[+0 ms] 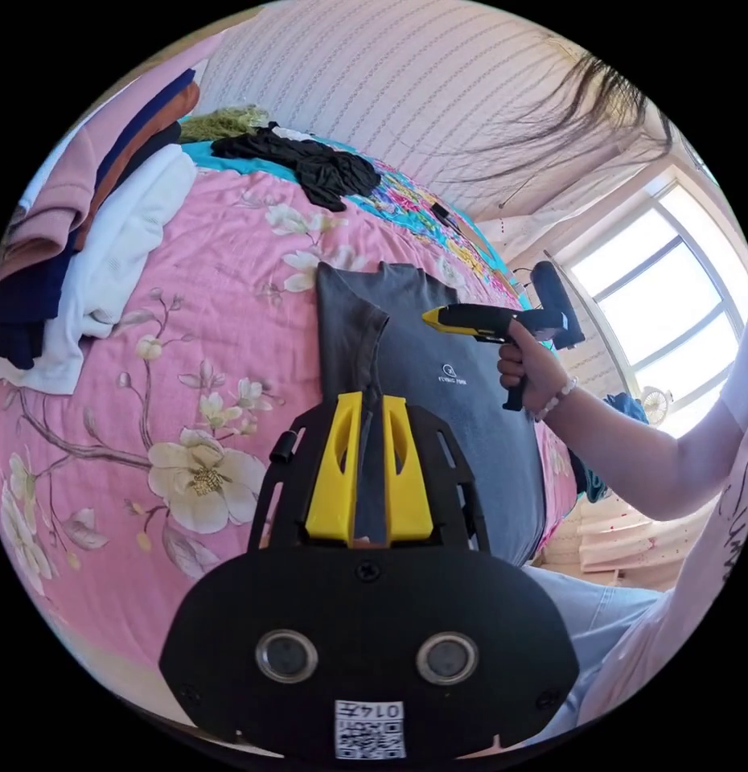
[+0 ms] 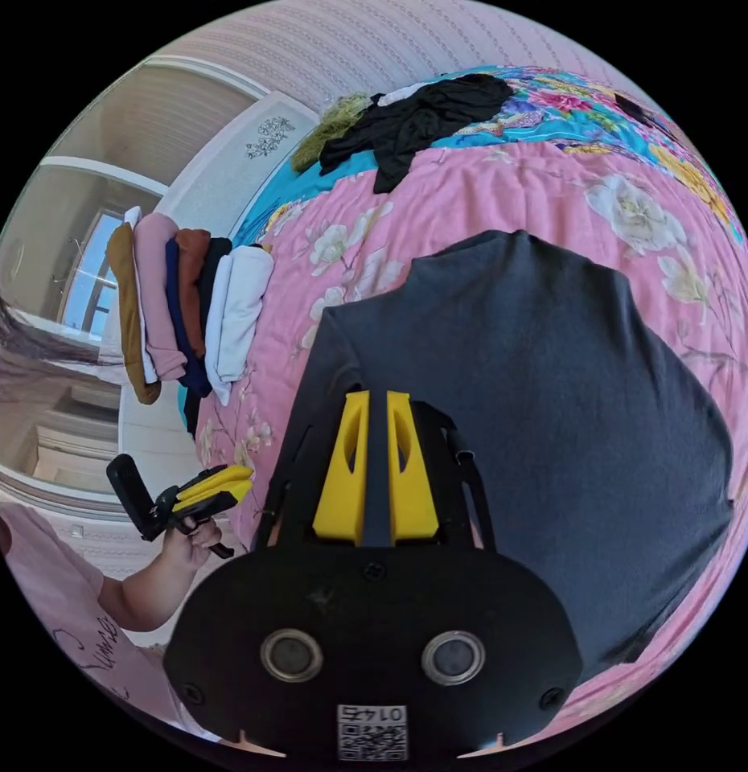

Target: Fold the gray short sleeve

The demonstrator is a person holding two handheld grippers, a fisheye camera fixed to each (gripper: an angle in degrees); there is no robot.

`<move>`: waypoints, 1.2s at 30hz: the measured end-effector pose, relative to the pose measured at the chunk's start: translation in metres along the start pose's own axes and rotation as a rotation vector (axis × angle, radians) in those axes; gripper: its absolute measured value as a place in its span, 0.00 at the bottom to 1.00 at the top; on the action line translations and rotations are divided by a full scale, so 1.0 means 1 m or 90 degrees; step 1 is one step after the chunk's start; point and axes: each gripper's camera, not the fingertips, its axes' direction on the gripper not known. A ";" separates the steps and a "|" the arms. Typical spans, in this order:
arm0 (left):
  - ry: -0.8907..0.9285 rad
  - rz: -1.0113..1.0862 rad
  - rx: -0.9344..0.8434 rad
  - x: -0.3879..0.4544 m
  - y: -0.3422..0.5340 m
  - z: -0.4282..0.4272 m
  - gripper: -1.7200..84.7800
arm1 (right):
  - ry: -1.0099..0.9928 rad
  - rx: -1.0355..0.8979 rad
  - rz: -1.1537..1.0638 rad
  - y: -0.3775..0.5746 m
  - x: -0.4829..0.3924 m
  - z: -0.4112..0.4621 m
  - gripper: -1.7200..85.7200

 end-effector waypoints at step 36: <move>0.078 0.459 -0.275 0.360 -0.181 0.369 0.03 | 0.037 0.238 0.346 0.388 0.278 -0.145 0.05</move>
